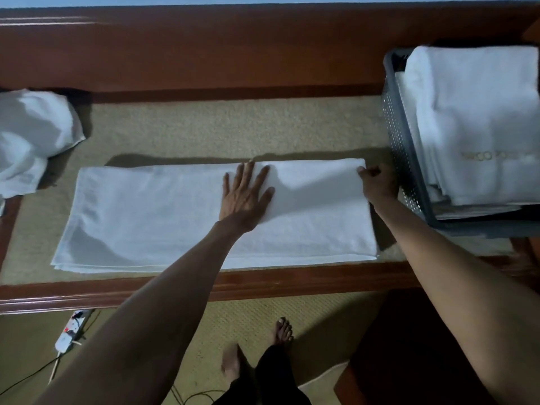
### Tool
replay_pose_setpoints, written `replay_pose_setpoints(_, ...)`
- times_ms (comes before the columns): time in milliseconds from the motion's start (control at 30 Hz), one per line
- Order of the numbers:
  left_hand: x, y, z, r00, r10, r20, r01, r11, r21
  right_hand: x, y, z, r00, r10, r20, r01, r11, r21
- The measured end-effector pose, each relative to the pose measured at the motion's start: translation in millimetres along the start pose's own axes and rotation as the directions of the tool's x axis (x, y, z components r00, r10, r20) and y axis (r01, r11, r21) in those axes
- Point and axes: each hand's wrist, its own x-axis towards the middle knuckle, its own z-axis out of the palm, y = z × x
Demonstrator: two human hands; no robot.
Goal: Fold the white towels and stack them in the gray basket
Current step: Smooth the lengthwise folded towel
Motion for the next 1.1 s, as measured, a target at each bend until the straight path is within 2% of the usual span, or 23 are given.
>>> replay_pose_setpoints(67, 1.2, -2.0, 8.3, 1.000, -0.014, -0.013, 0.014, 0.999, 0.036, 1.0, 0.3, 0.9, 0.998, -0.051, -0.041, 0.050, 0.999, -0.022)
replay_pose_setpoints(133, 0.9, -1.9, 12.8, 0.999, -0.030, -0.038, 0.032, 0.998, 0.055, -10.4, -0.6, 7.8, 0.975, -0.165, -0.151, 0.151, 0.983, -0.103)
replay_pose_setpoints(167, 0.5, -1.0, 13.7, 0.998, -0.033, -0.050, 0.036, 0.997, 0.063, -19.9, -0.9, 12.9, 0.940, -0.258, -0.223, 0.223, 0.960, -0.171)
replay_pose_setpoints(233, -0.3, 0.3, 14.1, 0.997, -0.030, -0.074, 0.035, 0.997, 0.074, -41.2, -6.7, 23.2, 0.826, -0.473, -0.307, 0.378, 0.868, -0.323)
replay_pose_setpoints(300, 0.1, 0.3, 14.0, 0.996, -0.025, -0.090, 0.031, 0.997, 0.076, -59.8, -15.2, 35.3, 0.744, -0.638, -0.199, 0.529, 0.744, -0.408)
replay_pose_setpoints(367, -0.6, 0.1, 14.5, 0.994, -0.026, -0.103, 0.035, 0.996, 0.080, -71.4, -20.3, 52.4, 0.695, -0.718, 0.035, 0.676, 0.636, -0.373)
replay_pose_setpoints(467, -1.2, -0.2, 14.8, 0.993, -0.016, -0.117, 0.026, 0.996, 0.090, -80.0, -17.1, 70.5, 0.628, -0.682, 0.374, 0.777, 0.528, -0.341)
replay_pose_setpoints(533, -0.6, -0.3, 14.9, 0.992, -0.013, -0.123, 0.025, 0.995, 0.094, -72.1, -6.5, 66.6, 0.657, -0.618, 0.433, 0.754, 0.540, -0.374)
replay_pose_setpoints(667, -0.1, 1.7, 15.4, 0.992, -0.021, -0.123, 0.034, 0.994, 0.104, -45.0, 9.9, 43.6, 0.770, -0.543, 0.335, 0.636, 0.604, -0.480)
replay_pose_setpoints(767, 0.1, 2.9, 14.7, 0.993, -0.028, -0.118, 0.041, 0.993, 0.113, -41.2, 5.8, 42.4, 0.865, -0.459, 0.203, 0.490, 0.683, -0.542)
replay_pose_setpoints(833, -0.8, 3.3, 14.5, 0.992, -0.030, -0.122, 0.044, 0.992, 0.120, -53.5, -5.0, 48.0, 0.893, -0.428, 0.137, 0.429, 0.720, -0.545)
replay_pose_setpoints(900, -0.7, 3.6, 14.8, 0.992, -0.030, -0.126, 0.045, 0.991, 0.123, -78.0, -13.7, 53.8, 0.848, -0.502, 0.170, 0.517, 0.711, -0.477)
replay_pose_setpoints(967, -1.1, 3.3, 15.3, 0.991, -0.027, -0.133, 0.044, 0.991, 0.125, -108.0, -7.5, 59.4, 0.726, -0.610, 0.318, 0.687, 0.614, -0.390)
replay_pose_setpoints(1033, -1.1, 3.1, 15.8, 0.990, -0.019, -0.138, 0.037, 0.990, 0.134, -126.8, 12.5, 58.9, 0.630, -0.657, 0.413, 0.776, 0.515, -0.364)
replay_pose_setpoints(1100, -1.3, 3.1, 15.5, 0.990, -0.014, -0.139, 0.032, 0.991, 0.130, -124.4, 33.6, 49.8, 0.617, -0.670, 0.414, 0.785, 0.484, -0.387)
